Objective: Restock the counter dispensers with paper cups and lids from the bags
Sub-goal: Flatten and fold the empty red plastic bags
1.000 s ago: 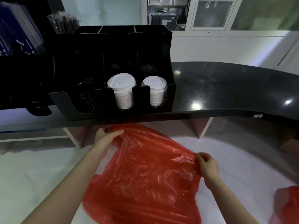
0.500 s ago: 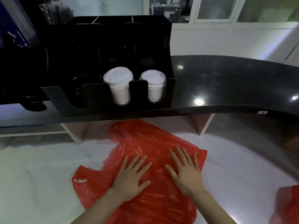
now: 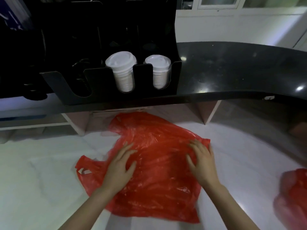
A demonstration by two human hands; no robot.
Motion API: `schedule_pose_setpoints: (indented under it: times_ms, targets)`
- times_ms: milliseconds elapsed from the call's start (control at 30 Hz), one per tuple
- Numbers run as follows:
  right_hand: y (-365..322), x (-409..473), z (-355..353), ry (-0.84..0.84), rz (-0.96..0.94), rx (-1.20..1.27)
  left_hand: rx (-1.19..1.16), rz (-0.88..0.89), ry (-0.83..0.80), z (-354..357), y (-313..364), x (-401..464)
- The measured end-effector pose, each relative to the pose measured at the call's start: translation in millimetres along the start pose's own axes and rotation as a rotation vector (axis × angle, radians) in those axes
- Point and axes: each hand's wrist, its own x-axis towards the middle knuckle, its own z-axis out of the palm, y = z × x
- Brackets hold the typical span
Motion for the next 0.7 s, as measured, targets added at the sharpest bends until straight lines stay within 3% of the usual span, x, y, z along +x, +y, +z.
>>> schedule_pose_setpoints:
  times_ms: [67, 200, 300, 400, 567, 633, 700]
  targets:
    - [-23, -30, 1, -0.044, -0.071, -0.111, 0.204, 0.07, -0.02, -7, -7, -13]
    - [-59, -88, 28, -0.297, 0.033, -0.324, 0.517, 0.068, -0.303, -6, -21, -46]
    - [-47, -103, 42, -0.433, 0.041, -0.392, 0.536, -0.014, -0.37, -4, -40, -67]
    - [-26, -103, 41, -0.519, -0.048, -0.433, 0.422, 0.017, -0.407, -10, -50, -72]
    - [-39, -75, 14, -0.459, -0.181, -0.516, 0.137, 0.14, -0.253, -34, -55, -70]
    - [-56, -77, 3, -0.338, -0.106, -0.454, 0.144, 0.19, -0.062, -48, -58, -75]
    - [-81, -94, -2, -0.246, 0.022, -0.33, 0.288, 0.257, -0.005, -56, -58, -84]
